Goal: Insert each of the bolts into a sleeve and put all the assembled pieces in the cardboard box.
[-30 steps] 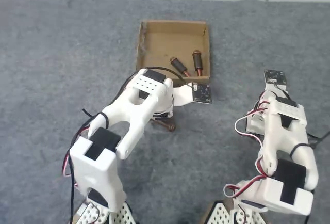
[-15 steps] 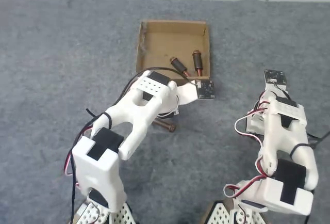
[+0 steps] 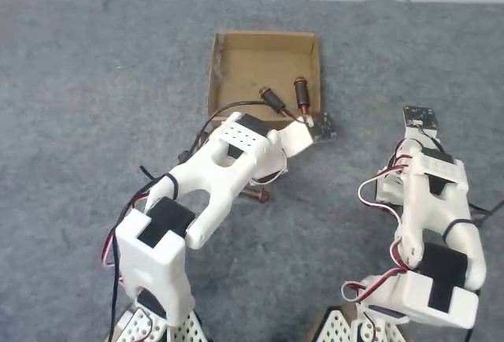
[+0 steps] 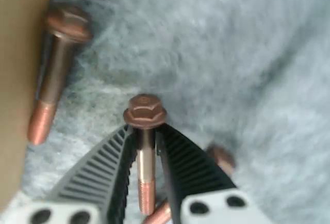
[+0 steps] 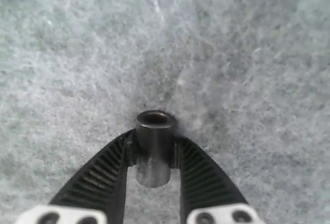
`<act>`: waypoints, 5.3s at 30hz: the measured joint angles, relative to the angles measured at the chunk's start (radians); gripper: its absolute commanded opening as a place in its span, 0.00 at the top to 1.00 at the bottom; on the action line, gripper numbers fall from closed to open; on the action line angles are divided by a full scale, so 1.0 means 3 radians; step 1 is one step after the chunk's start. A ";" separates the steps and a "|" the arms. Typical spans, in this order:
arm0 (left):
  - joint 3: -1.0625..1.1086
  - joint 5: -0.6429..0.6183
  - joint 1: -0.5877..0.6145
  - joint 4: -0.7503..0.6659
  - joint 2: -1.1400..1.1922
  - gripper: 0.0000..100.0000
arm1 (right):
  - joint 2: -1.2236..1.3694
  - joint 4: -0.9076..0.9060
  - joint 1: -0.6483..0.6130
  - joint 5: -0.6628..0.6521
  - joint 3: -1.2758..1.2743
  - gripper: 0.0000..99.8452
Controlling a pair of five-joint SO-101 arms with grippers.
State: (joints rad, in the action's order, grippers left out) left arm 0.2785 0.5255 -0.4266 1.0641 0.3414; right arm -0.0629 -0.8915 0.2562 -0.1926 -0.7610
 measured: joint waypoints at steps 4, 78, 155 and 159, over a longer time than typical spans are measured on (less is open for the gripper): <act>0.0051 -0.0547 0.0031 -0.0020 -0.0072 0.99 | 0.0000 0.0000 0.0000 0.0000 0.0000 0.99; 0.2711 -0.1923 0.2951 -0.1084 -0.2583 0.99 | 0.0005 0.6030 -0.2138 0.0000 -0.1320 0.99; 0.1821 -0.2383 0.1376 -0.1084 -0.2583 0.99 | 0.0910 0.8511 -0.2869 0.0813 -0.2813 0.99; 0.1626 -0.2388 0.1038 -0.1161 -0.2583 0.99 | 0.0910 0.8511 -0.2910 0.0813 -0.2813 0.99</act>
State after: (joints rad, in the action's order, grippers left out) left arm 0.7664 -0.1910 -0.1151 0.7158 -0.4335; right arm 0.2102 1.6617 -0.6168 0.0514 -1.6049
